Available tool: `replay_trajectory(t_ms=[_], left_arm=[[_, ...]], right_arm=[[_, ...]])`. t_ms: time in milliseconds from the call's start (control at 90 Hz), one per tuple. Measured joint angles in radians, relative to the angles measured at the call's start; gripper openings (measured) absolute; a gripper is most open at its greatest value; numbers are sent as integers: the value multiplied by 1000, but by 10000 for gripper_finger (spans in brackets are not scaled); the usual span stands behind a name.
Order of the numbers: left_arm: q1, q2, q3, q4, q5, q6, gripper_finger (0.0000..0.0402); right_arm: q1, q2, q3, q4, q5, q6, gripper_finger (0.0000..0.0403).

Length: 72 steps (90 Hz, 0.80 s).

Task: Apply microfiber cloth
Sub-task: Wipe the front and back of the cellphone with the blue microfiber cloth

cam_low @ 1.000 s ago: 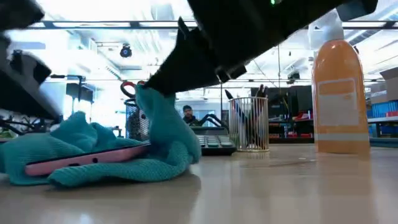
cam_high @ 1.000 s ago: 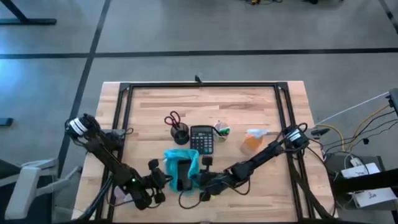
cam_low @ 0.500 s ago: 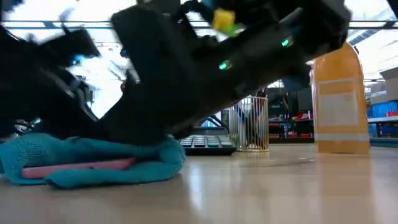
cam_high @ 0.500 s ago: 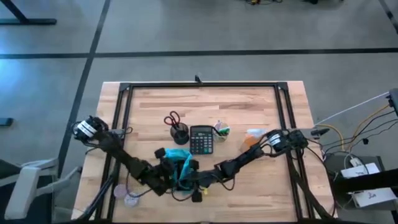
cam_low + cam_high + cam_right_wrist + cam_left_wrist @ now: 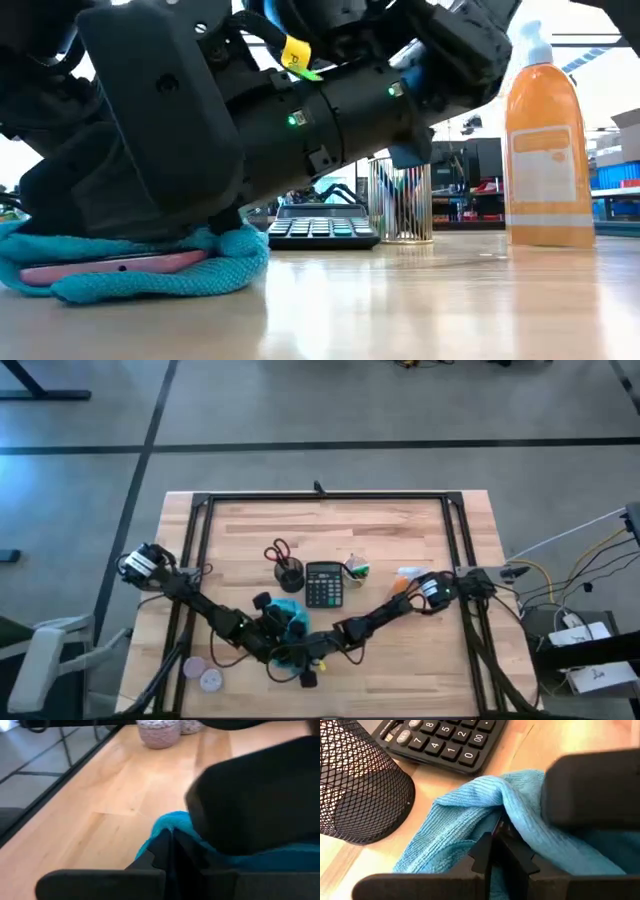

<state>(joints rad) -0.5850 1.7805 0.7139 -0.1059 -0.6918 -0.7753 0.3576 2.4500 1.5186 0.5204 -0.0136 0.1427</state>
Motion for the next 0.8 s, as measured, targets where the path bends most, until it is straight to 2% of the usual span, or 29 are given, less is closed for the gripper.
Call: replay_trajectory(t_ms=[478, 533, 656, 800], left_arm=[[-5, 0, -2, -20, -2, 8, 20], [-7, 0, -3, -21, -2, 8, 20], [-11, 0, -3, -23, -4, 8, 20], [-16, -4, -4, -25, -3, 8, 20]], right_arm=[[44, -106, -4, -297, -52, -33, 0], [51, -114, -5, -320, -24, -13, 0], [76, -147, -7, -428, 112, 33, 0], [105, -178, -11, -534, 179, 62, 0]])
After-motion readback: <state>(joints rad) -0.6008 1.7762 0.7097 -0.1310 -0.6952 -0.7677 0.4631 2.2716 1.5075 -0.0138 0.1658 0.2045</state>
